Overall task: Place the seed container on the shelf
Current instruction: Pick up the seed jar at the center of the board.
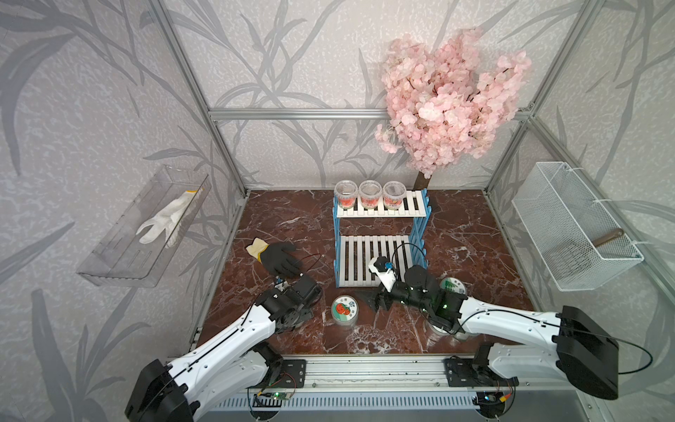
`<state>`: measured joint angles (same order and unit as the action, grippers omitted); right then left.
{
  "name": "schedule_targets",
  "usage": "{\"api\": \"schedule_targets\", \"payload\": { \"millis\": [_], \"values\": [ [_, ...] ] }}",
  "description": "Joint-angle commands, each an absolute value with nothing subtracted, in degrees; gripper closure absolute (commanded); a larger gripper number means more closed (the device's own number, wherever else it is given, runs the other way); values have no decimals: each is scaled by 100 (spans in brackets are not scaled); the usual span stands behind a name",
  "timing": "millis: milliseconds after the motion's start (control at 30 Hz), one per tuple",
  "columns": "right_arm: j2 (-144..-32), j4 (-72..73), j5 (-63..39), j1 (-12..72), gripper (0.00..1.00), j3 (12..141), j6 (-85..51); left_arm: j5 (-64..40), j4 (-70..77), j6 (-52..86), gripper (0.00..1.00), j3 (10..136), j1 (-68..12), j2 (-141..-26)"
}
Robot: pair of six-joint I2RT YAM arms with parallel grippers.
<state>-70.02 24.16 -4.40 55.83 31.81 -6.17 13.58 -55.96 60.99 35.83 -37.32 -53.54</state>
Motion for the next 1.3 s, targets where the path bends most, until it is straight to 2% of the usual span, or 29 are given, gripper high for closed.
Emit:
{"api": "schedule_targets", "payload": {
  "millis": [0,133,367,567,733,800,1000,1267],
  "values": [
    [-6693,2588,4,5587,9,3053,-701,1201,-5897,5586,31,4182,-3703,-5361],
    [-6304,2330,148,5382,8,3023,-885,666,-6133,4875,30,4857,-3709,-5508],
    [-5500,1813,-641,4361,8,2898,-1045,15,-6857,4375,31,6382,-3920,-6220],
    [-4873,2104,-677,4271,8,2441,-213,215,-6989,4303,32,7818,-4822,-7137],
    [-4516,2006,-982,4280,14,2277,382,362,-6900,4254,32,8768,-5165,-8050],
    [-4366,2020,-990,4289,17,2188,500,397,-6783,4250,32,9007,-5185,-8252],
    [-4110,2180,-1167,4289,18,2012,911,539,-6281,4263,32,9381,-5176,-8530],
    [-4525,2822,-1499,4315,21,2153,1052,369,-5930,4221,33,9516,-5177,-8734]
  ]
}}
